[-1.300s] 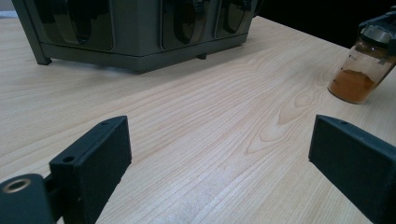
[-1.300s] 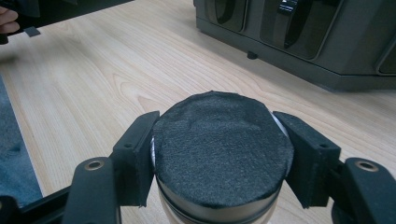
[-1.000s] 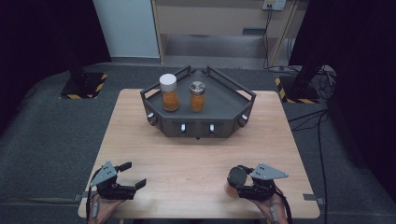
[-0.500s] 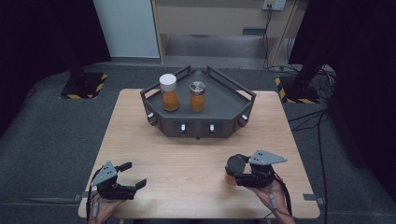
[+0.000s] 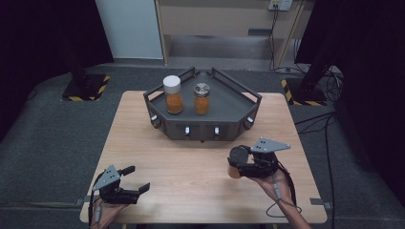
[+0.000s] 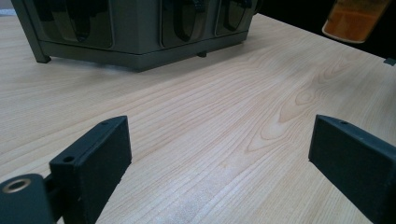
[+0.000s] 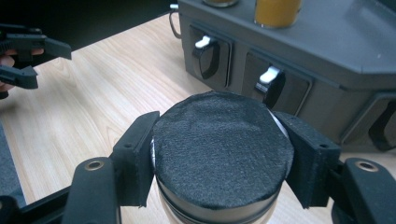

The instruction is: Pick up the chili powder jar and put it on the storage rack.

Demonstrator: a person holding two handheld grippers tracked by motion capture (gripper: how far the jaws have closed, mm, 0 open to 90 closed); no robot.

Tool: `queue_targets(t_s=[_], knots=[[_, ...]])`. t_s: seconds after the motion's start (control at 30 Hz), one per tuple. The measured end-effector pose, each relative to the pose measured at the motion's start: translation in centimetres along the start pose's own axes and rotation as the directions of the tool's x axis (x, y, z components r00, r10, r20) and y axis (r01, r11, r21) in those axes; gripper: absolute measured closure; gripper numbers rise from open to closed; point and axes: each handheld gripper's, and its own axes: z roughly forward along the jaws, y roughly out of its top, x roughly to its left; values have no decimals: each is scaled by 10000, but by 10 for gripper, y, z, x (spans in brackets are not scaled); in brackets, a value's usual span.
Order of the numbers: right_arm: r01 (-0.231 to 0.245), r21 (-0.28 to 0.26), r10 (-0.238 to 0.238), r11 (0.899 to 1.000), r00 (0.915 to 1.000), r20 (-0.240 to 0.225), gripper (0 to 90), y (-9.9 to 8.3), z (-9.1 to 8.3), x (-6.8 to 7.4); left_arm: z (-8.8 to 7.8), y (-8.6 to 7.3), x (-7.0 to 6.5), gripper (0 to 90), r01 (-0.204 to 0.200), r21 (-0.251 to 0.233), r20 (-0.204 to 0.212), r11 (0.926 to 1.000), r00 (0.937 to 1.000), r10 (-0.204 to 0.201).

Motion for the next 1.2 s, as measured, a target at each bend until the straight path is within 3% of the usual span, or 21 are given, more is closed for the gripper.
queue_targets(t_s=[0.27,1.2], knots=[[141,1,-141,9999,9997,186,348,26,3,-3,1,0,0,50,-26,15,5,10000,10000,26],[-94,-251,120,9996,9941,1075,348,94,26,-26,1,0,1,51,22,25,13,10000,10000,-22]])
